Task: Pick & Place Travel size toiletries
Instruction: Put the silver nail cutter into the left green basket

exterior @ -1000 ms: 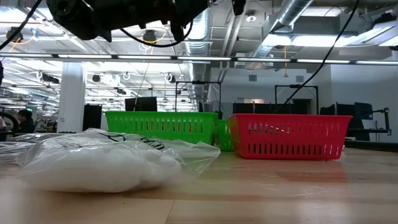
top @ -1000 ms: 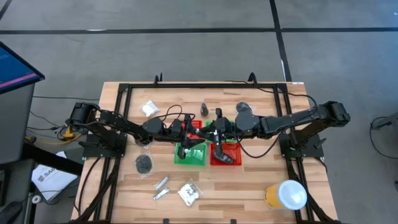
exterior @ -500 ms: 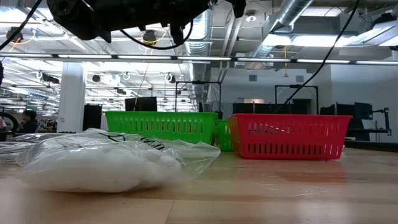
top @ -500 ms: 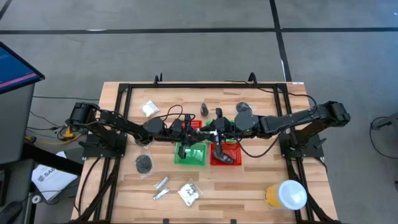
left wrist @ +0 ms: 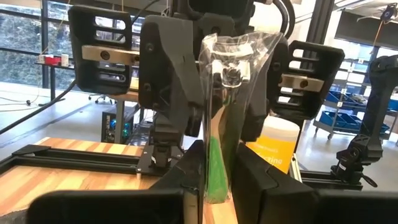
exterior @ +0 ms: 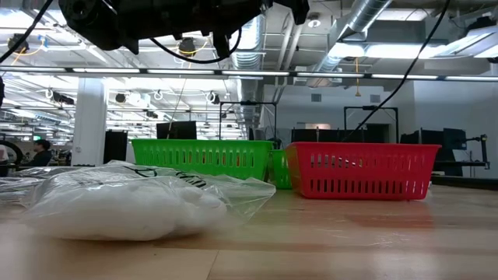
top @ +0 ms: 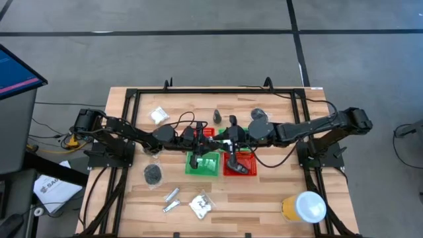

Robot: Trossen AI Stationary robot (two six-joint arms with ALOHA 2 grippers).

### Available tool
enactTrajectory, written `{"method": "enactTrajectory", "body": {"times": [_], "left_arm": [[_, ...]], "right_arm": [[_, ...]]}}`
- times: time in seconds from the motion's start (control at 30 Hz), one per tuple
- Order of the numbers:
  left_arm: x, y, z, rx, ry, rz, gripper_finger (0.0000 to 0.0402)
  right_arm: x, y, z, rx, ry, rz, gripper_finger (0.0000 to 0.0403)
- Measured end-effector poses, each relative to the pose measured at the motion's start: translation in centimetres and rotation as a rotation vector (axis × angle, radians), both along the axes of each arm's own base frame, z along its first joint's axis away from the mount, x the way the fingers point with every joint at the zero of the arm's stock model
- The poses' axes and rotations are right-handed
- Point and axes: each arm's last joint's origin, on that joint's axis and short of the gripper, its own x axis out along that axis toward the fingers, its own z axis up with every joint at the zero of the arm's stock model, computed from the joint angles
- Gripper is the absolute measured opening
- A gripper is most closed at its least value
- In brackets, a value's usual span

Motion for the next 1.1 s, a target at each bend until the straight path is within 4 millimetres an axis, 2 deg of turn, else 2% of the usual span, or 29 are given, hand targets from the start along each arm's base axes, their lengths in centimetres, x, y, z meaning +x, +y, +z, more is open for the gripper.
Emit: {"method": "enactTrajectory", "body": {"times": [0.27,0.5,0.63,0.9,1.1], "left_arm": [[-1.9,0.1,0.9,0.0,0.057,0.029,0.0037],[-5.0,0.5,-0.4,-0.072,0.149,0.068,0.0037],[-6.1,0.6,-1.3,-0.126,0.181,0.066,0.0037],[-6.4,0.5,-3.5,-0.189,0.375,0.067,0.0037],[-6.5,0.2,-4.1,-0.226,0.448,-0.009,0.0037]], "right_arm": [[-0.5,-0.1,0.0,-0.011,0.04,0.001,0.0088],[-1.4,-0.5,0.8,-0.037,0.044,-0.004,0.0088],[-2.0,-0.6,0.6,-0.044,0.105,-0.006,0.0088],[-2.8,-0.3,-0.3,0.007,0.228,-0.011,0.0087],[-3.3,0.4,-1.1,0.04,0.319,-0.007,0.0087]]}}
